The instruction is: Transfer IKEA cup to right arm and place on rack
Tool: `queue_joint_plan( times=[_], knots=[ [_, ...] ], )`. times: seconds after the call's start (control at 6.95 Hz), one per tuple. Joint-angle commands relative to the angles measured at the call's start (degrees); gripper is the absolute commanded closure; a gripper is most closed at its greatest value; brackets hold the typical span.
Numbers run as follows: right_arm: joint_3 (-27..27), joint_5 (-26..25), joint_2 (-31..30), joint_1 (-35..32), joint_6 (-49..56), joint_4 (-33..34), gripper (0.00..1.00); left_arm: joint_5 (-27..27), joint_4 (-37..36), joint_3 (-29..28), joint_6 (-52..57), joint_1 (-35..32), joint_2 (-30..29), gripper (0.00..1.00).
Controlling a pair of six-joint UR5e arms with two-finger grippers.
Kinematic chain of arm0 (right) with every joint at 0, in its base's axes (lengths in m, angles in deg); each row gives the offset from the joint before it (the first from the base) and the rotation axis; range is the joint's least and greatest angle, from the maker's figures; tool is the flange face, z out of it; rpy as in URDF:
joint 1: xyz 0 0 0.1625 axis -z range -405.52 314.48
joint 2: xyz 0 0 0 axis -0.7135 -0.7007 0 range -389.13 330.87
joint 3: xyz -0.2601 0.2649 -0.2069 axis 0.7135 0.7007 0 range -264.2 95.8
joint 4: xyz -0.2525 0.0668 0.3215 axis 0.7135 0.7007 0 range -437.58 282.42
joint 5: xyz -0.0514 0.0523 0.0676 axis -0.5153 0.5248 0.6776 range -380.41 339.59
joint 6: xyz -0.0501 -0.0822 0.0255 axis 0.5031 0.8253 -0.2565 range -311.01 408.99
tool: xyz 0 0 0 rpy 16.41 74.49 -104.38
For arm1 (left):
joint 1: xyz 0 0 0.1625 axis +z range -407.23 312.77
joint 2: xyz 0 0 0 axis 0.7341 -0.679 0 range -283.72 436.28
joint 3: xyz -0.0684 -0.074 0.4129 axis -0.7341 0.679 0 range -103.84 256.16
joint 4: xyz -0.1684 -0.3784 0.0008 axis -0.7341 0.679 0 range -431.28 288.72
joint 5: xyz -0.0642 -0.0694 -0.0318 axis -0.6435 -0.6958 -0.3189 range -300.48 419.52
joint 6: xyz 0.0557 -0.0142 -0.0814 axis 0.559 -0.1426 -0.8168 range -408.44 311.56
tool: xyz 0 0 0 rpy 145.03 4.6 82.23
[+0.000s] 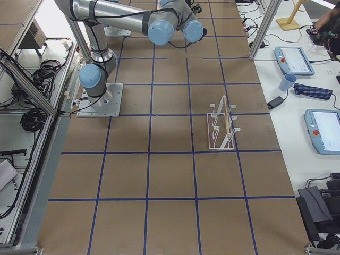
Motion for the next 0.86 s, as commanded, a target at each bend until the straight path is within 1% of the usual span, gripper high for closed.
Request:
queue_joint_plan(
  times=[0.0, 0.29, 0.43, 0.58, 0.72],
  knots=[
    [0.1, -0.6, 0.1, -1.7, 0.1, 0.3, 0.00, 0.0, 0.0, 0.0, 0.0, -0.1, 0.0, 1.00],
    [0.4, -0.8, 0.3, -1.3, 0.0, 0.5, 0.00, 0.4, 0.0, 0.0, 0.0, -0.1, 0.1, 1.00],
    [0.4, -0.8, 0.2, -1.3, 0.1, 0.5, 0.02, 0.4, 0.0, 0.0, 0.0, -0.1, 0.1, 1.00],
    [0.5, -0.8, 0.2, -1.3, 0.1, 0.5, 0.13, 0.5, 0.1, 0.0, -0.1, -0.1, 0.2, 1.00],
    [0.4, -0.8, 0.2, -1.3, 0.2, 1.2, 0.36, 0.5, 0.1, 0.0, -0.1, -0.1, 0.1, 1.00]
  ],
)
